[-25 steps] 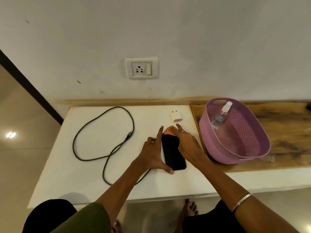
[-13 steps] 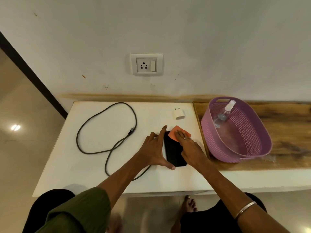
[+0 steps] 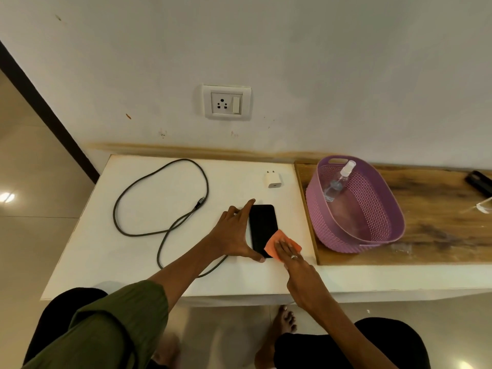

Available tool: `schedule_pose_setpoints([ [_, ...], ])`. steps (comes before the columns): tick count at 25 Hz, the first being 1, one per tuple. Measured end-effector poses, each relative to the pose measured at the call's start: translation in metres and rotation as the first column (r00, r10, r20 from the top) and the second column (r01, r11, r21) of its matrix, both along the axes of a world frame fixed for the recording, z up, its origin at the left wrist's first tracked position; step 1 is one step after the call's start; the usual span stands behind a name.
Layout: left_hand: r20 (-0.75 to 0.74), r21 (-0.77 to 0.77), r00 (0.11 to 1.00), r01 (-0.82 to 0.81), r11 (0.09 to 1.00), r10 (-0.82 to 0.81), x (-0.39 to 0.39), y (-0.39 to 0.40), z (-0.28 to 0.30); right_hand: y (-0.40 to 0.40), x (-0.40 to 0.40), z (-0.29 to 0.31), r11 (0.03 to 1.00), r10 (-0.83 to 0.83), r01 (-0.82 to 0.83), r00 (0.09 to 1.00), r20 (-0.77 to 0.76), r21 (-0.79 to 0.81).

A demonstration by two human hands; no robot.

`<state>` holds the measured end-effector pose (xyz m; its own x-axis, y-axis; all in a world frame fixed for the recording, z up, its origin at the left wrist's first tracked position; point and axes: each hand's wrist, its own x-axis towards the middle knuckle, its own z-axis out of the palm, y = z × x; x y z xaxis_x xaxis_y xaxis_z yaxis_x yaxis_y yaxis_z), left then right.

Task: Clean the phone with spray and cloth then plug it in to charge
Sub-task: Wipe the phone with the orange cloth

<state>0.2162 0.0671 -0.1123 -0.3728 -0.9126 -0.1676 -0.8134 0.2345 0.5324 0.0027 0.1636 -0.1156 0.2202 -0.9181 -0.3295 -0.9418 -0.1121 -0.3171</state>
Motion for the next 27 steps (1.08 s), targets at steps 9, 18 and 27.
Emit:
schedule_pose_setpoints([
  [9, -0.015, -0.052, 1.0, 0.027, 0.998, -0.028, 0.004, 0.0, -0.002, 0.014, 0.014, 0.011, 0.989, -0.05, 0.042, 0.997, 0.061, 0.139],
  [18, 0.007, -0.137, 0.995, 0.102, 0.985, -0.102, 0.008, -0.004, -0.009, 0.011, 0.016, 0.017, 0.989, 0.145, -0.145, 0.956, 0.256, -0.021],
  [27, -0.053, -0.088, 0.992, 0.111, 0.99, -0.115, 0.008, -0.005, -0.011, -0.035, 0.003, -0.005, 0.852, 0.511, -0.523, 0.845, -0.156, -0.041],
])
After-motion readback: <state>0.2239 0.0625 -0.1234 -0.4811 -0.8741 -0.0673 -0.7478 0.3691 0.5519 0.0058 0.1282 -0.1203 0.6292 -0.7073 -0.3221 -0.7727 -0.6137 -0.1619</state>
